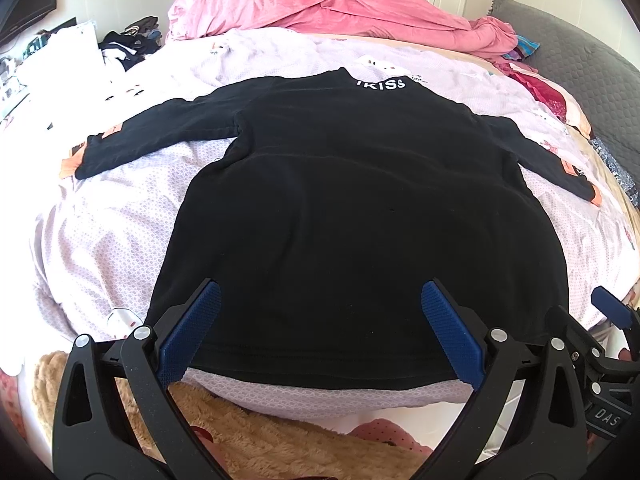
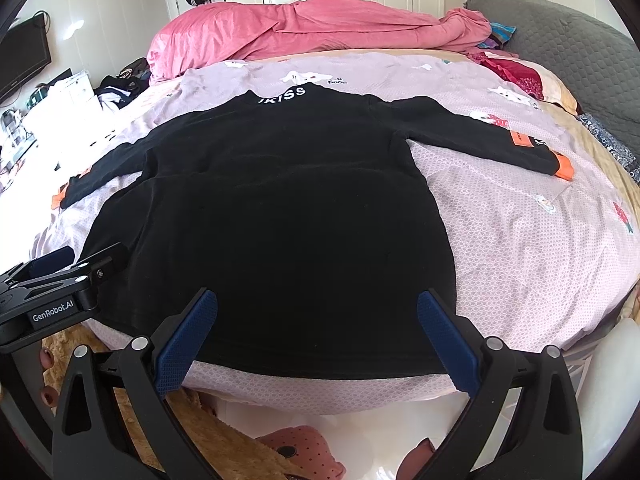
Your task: Fold small clothes
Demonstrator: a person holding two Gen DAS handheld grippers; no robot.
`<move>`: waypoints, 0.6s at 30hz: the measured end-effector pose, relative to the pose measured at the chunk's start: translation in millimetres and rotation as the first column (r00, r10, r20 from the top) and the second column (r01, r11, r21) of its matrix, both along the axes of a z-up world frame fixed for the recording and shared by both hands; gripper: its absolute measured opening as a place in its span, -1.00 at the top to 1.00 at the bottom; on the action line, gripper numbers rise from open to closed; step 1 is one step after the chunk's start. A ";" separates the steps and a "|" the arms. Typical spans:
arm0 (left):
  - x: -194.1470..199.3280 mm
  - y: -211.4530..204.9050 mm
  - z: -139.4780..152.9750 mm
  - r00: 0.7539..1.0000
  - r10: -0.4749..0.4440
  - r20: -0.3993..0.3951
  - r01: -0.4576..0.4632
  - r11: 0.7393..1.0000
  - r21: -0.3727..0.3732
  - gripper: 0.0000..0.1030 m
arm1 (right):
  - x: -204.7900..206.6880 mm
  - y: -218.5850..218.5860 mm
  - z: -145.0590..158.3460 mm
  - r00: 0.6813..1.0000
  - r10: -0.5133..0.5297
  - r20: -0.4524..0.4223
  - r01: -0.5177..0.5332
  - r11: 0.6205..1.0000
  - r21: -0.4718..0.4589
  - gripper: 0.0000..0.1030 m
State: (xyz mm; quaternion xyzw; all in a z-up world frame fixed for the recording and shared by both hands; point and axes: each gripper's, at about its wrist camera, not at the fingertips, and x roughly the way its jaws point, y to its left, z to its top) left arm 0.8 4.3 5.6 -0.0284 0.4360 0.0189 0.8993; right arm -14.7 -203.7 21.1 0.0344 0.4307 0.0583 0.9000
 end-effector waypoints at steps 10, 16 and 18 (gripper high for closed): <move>-0.3 0.2 -0.1 1.000 0.003 0.002 -0.003 1.000 0.001 -0.83 | -1.0 1.5 -0.7 1.000 0.001 0.003 -0.001 1.000 -0.003 -0.92; -0.2 0.3 -0.5 1.000 0.005 0.003 -0.005 1.000 0.002 -0.83 | -0.7 1.3 -0.3 1.000 0.000 0.005 0.000 1.000 -0.003 -0.92; -0.2 0.3 -0.5 1.000 0.005 0.003 -0.005 1.000 0.002 -0.83 | -0.4 1.1 0.4 1.000 -0.001 0.006 0.001 1.000 -0.004 -0.92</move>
